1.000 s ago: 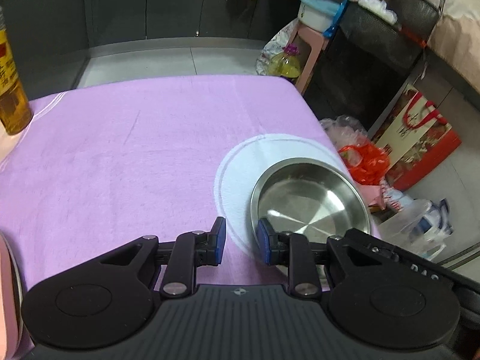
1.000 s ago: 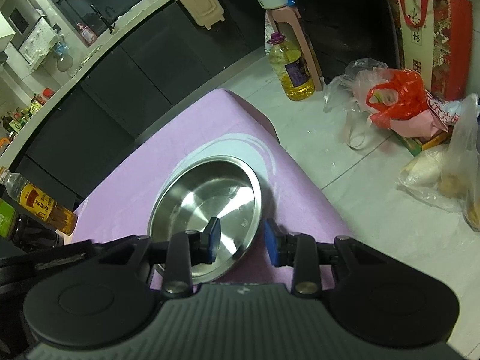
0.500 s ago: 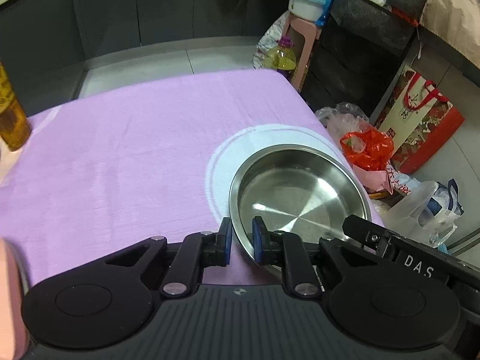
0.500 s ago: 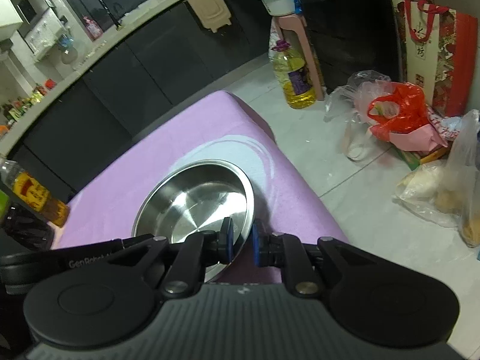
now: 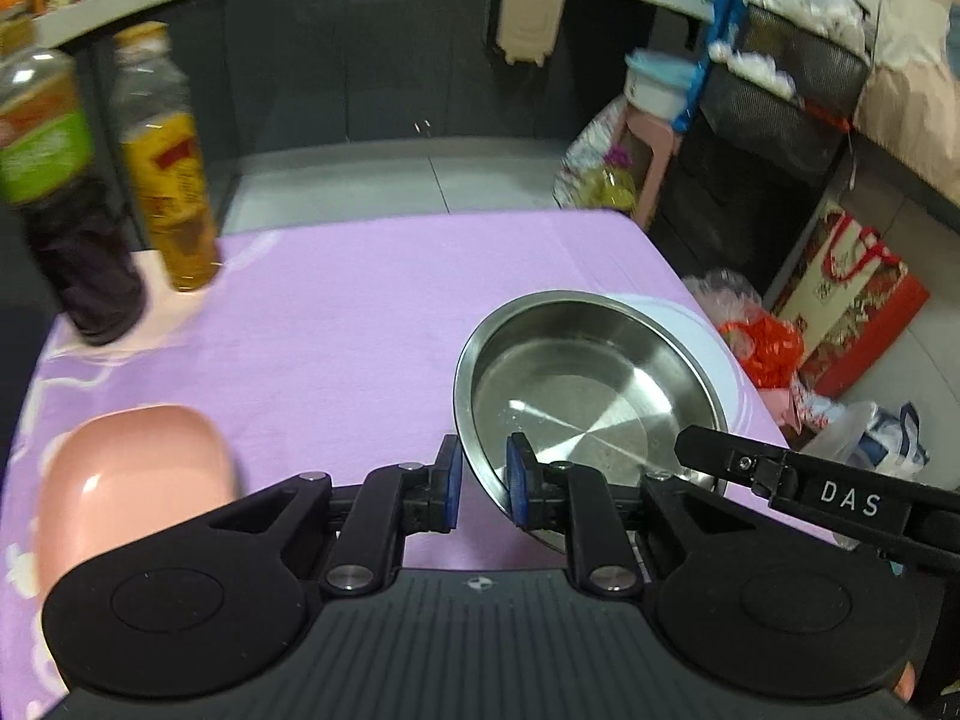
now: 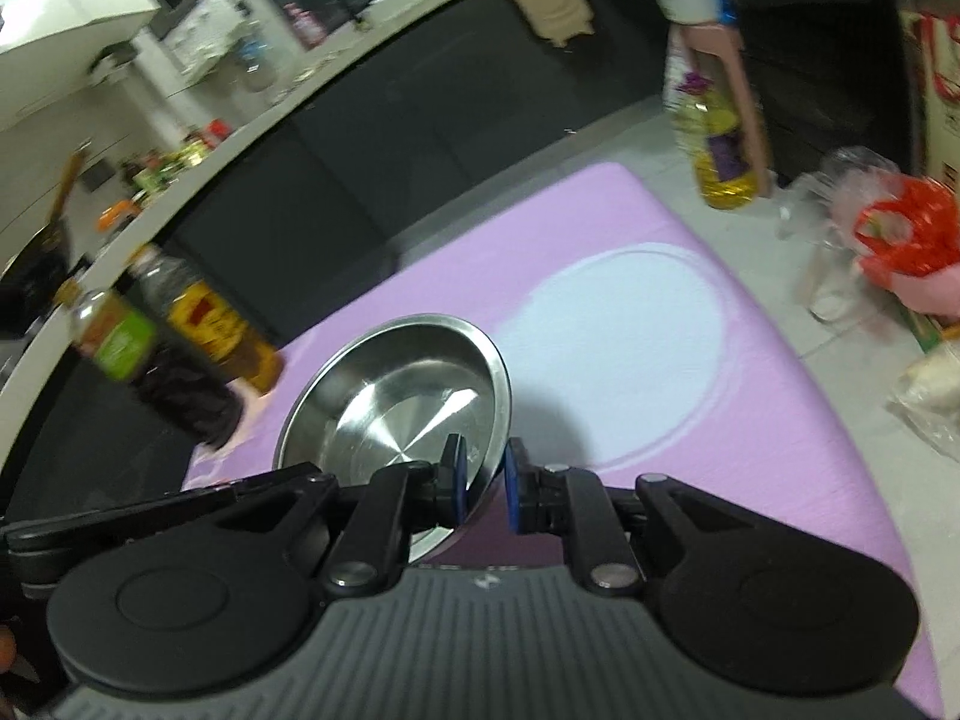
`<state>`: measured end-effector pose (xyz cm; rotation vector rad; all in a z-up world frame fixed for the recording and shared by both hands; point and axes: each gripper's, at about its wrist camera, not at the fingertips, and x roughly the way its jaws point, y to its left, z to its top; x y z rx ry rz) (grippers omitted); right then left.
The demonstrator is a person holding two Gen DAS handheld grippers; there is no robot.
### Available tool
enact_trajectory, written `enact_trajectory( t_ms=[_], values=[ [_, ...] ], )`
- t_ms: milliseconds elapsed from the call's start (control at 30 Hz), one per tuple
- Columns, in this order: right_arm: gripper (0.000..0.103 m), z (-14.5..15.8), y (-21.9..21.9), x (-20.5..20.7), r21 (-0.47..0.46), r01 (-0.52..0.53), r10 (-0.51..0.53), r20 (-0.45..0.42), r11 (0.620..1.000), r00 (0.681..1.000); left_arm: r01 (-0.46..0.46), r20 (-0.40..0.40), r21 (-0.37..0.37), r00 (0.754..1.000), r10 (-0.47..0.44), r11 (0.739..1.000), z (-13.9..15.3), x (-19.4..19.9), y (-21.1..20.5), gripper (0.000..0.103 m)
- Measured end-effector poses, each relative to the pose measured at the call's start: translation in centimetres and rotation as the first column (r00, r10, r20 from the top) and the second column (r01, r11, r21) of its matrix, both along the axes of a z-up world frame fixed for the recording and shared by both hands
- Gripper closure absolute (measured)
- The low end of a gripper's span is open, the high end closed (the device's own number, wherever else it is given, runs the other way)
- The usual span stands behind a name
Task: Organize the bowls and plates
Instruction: 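Carry the steel bowl over and lower it into the pink dish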
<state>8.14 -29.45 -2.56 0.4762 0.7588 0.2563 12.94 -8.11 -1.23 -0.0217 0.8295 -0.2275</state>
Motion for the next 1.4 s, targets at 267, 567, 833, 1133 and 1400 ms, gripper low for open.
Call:
enact_trajectory(
  t_ms=[267,567,833,1133,1400],
  values=[
    [0.09,2.5,5.6,-1.8,-0.042,-0.134,0.136,0.043,0.99,0.99,-0.102,0.048,-0.024,0.993,0.103,0.994,2.0,-4.2,6.8,0.088],
    [0.088,3.0,13.2,-2.3,-0.135,-0.271,0.277,0.028,0.953,0.961,-0.233,0.036,-0.036,0.971,0.234,0.972,1.0,-6.5,14.0,0.088],
    [0.087,2.5,18.1,-1.7,-0.186,-0.352,0.356,-0.01,0.917,0.934,-0.296,-0.007,-0.056,0.955,0.296,0.953,-0.4,-6.7,18.2,0.088],
    [0.087,1.6,20.3,-0.5,-0.208,-0.377,0.374,-0.053,0.903,0.926,-0.3,-0.04,-0.044,0.954,0.298,0.953,-1.7,-5.8,19.2,0.087],
    [0.087,0.9,21.0,0.4,-0.218,-0.397,0.389,-0.08,0.892,0.918,-0.307,-0.069,-0.032,0.95,0.304,0.951,-2.6,-5.1,19.7,0.086]
  ],
)
